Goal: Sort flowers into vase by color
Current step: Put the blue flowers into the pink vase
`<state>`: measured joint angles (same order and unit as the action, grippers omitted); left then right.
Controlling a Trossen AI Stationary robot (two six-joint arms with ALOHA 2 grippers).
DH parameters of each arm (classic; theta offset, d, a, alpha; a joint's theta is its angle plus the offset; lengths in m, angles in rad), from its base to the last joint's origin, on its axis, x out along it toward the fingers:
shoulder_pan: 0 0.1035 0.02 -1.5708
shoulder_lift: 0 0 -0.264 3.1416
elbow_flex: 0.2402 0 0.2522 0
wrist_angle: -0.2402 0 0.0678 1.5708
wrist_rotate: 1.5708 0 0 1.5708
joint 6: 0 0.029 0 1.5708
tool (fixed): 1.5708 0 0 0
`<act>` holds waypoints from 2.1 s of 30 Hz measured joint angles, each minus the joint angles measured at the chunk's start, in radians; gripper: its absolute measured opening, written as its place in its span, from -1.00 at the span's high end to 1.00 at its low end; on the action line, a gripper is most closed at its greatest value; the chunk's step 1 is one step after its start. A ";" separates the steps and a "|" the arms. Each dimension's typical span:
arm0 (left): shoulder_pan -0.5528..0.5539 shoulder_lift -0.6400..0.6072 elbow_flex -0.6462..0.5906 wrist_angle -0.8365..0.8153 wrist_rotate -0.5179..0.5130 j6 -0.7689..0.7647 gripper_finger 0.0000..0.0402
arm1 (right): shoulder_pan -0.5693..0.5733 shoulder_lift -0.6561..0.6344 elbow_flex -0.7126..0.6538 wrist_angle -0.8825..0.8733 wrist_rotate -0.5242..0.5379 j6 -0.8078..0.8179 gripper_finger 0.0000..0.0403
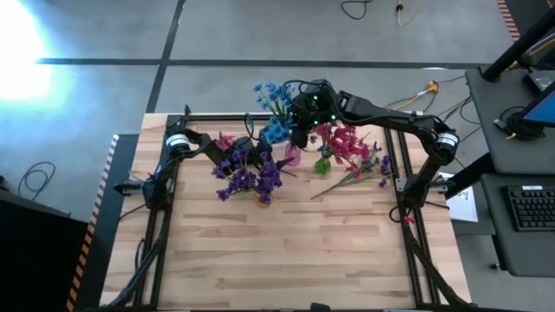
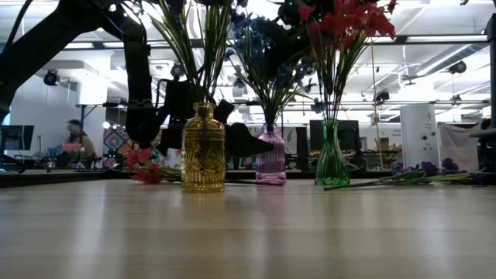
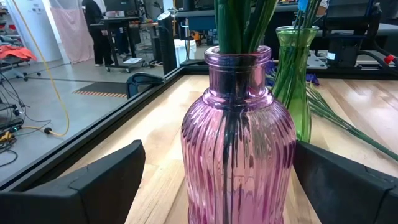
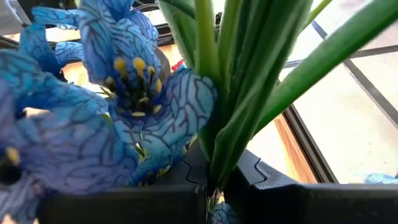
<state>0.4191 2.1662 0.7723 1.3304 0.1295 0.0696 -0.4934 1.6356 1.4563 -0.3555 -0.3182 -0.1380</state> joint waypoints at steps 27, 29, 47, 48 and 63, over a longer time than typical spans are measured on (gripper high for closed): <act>0.000 0.000 0.000 -0.003 0.000 0.011 -0.90 | 0.000 0.002 -0.002 -0.002 0.000 -0.011 0.84; 0.000 0.000 0.000 -0.003 0.000 0.011 -0.90 | 0.000 0.003 -0.003 -0.008 -0.001 -0.011 0.76; 0.000 0.000 0.000 -0.009 -0.001 0.024 -0.90 | 0.000 0.002 -0.005 -0.056 0.004 -0.019 0.03; 0.000 0.000 0.000 -0.009 -0.001 0.024 -0.90 | 0.000 -0.001 -0.005 -0.059 0.004 -0.019 0.01; 0.000 0.000 0.000 -0.009 0.000 0.026 -0.90 | 0.000 -0.048 0.019 -0.063 0.007 -0.023 -0.05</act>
<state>0.4194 2.1662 0.7723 1.3216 0.1296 0.0960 -0.4934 1.5875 1.4757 -0.4183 -0.3111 -0.1608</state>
